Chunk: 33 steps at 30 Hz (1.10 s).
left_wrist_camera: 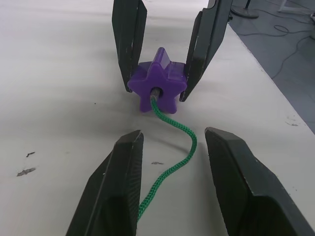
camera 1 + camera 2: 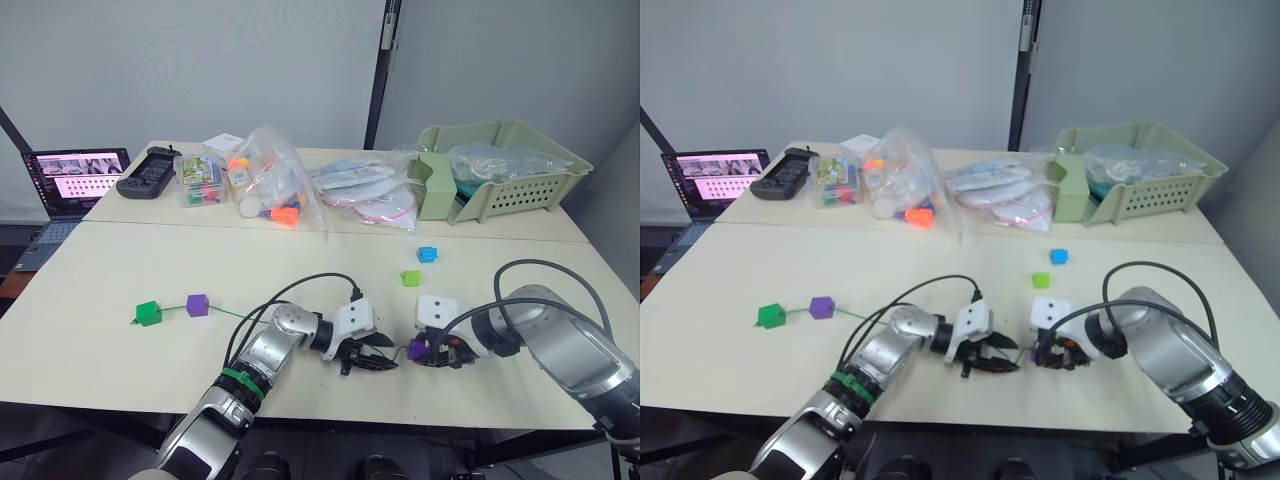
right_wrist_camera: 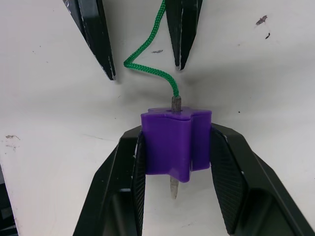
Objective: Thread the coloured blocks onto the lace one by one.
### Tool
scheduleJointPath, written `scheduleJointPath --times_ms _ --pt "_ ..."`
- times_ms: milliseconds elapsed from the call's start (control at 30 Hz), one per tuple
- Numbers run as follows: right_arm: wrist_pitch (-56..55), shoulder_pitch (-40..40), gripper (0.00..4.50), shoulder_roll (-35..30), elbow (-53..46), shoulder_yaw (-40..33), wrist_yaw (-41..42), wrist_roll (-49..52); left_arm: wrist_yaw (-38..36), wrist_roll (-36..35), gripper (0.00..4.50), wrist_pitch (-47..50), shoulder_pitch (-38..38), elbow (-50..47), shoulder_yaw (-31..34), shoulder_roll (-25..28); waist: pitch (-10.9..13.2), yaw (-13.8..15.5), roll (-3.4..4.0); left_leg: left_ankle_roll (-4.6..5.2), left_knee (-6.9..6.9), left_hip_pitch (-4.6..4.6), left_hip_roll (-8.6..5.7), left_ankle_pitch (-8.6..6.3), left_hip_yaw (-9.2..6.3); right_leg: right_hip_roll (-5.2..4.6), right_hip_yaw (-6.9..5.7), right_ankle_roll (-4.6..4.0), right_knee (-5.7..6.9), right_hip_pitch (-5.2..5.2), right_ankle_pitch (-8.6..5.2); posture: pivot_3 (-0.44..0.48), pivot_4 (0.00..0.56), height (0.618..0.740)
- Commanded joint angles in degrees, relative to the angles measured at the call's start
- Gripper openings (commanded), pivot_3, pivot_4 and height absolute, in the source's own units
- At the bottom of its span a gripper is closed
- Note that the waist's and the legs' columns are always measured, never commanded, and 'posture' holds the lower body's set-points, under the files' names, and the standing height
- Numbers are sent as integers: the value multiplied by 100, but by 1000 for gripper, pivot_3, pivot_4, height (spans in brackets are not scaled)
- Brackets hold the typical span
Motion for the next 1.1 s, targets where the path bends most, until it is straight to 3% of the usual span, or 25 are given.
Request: scheduleJointPath --times_ms 33,133,600,933,1100 --pt "7 6 1339 -19 -99 -35 -47 0 27 6 919 -13 -43 -165 -41 -66 0 0 0 0 0 0 0 0 0 0 0 0 0 0 0 0 150 734" --pt "4 11 1339 -33 -106 -20 -39 -9 33 7 6 -39 -78 -122 -63 -127 0 0 0 0 0 0 0 0 0 0 0 0 0 0 0 0 150 734" --pt "73 102 1339 -90 -256 -9 -38 -1 -6 212 0 -314 -447 436 -252 -505 0 2 0 0 0 0 -1 0 -1 0 0 0 0 0 0 0 150 734" --pt "59 93 1339 -26 -196 27 -119 1 246 67 0 -236 -534 563 117 -457 0 3 0 0 1 -1 -2 0 -1 0 0 0 0 0 0 0 150 734" --pt "38 104 1339 7 -168 37 -170 -2 215 -34 1502 -168 -467 278 288 -319 0 1 0 0 1 0 -1 0 -2 0 0 0 0 0 0 0 150 734"
